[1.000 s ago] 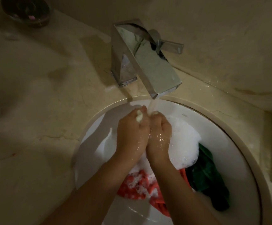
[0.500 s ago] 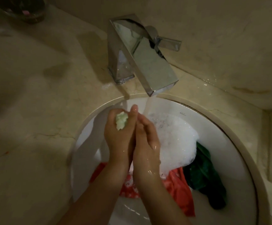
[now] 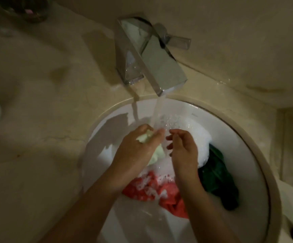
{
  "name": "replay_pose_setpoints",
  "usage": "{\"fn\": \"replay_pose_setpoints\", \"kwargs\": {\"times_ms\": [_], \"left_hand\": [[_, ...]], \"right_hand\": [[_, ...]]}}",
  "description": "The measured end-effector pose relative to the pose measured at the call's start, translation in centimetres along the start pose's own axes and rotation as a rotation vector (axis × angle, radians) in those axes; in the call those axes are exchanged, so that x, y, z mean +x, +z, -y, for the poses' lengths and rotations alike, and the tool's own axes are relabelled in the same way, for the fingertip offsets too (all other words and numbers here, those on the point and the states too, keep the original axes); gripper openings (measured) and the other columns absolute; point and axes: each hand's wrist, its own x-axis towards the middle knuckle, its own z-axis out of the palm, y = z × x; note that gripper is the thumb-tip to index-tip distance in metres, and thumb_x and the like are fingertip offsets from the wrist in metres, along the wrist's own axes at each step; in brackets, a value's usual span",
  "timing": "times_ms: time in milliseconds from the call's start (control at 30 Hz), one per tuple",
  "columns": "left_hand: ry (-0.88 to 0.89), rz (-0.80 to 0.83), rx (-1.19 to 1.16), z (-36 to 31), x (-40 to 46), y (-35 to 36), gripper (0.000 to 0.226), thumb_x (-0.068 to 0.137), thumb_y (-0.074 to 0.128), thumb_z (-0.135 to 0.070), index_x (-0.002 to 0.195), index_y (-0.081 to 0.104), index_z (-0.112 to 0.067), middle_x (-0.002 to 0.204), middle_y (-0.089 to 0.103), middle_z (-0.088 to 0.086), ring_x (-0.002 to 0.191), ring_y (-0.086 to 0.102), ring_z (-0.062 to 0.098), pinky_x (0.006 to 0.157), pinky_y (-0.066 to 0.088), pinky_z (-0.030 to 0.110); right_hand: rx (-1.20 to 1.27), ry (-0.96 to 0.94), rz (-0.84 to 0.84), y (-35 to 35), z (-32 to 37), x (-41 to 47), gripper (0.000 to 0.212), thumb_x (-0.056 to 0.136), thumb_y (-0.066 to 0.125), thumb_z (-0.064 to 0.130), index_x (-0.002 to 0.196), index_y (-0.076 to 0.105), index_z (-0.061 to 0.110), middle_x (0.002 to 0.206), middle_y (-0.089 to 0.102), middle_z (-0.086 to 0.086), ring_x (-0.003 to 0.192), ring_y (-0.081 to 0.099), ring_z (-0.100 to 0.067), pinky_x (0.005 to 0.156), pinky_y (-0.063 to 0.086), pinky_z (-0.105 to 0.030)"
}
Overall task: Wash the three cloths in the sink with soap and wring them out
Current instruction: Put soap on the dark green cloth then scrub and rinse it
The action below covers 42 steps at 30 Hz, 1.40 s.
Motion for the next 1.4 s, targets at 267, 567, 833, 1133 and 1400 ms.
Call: {"fn": "replay_pose_setpoints", "kwargs": {"times_ms": [267,567,833,1133,1400], "left_hand": [[0.183,-0.076,0.772,4.3,1.2,-1.1,0.037,0.082,0.062,-0.013,0.113,0.048,-0.028,0.11,0.05,0.0,0.1,0.053,0.025,0.081,0.049,0.04],[0.061,0.008,1.429,5.5,1.3,-0.2,0.068,0.098,0.037,-0.025,0.153,0.0,-0.033,0.158,0.0,0.009,0.145,0.005,0.034,0.117,0.011,0.055],[0.053,-0.343,0.486,3.9,2.1,-1.9,0.101,0.077,0.08,-0.028,0.153,0.014,-0.031,0.151,0.034,0.005,0.139,0.033,0.027,0.112,0.032,0.048],[0.095,-0.26,-0.341,2.4,0.2,0.2,0.025,0.091,0.063,-0.011,0.093,0.066,-0.036,0.101,0.069,-0.017,0.103,0.063,0.005,0.089,0.048,0.024],[-0.167,-0.037,-0.746,0.1,2.9,1.6,0.036,0.097,0.049,-0.044,0.122,0.063,-0.023,0.116,0.068,0.006,0.106,0.065,0.024,0.088,0.056,0.045]], "right_hand": [[-0.509,0.06,-0.212,-6.9,-4.8,0.1,0.023,0.094,0.054,0.012,0.116,0.058,0.019,0.115,0.057,-0.002,0.096,0.057,-0.017,0.073,0.048,-0.026],[-1.192,0.164,-0.157,-8.8,-7.9,0.7,0.075,0.083,0.069,0.02,0.146,0.028,0.014,0.139,0.028,-0.023,0.122,0.034,-0.043,0.096,0.037,-0.055],[-0.866,0.36,-0.205,-10.1,-5.4,0.2,0.043,0.089,0.061,0.04,0.112,0.061,0.003,0.105,0.064,-0.021,0.095,0.061,-0.037,0.074,0.041,-0.036],[-0.276,-0.158,-0.109,-7.2,4.9,-2.6,0.038,0.067,0.064,0.041,0.103,0.062,0.027,0.111,0.066,-0.001,0.097,0.063,-0.017,0.078,0.051,-0.029],[0.2,-0.21,0.299,-0.6,7.7,-1.0,0.033,0.078,0.076,0.035,0.105,0.059,0.029,0.102,0.068,0.012,0.099,0.068,-0.016,0.082,0.058,-0.04]]}}
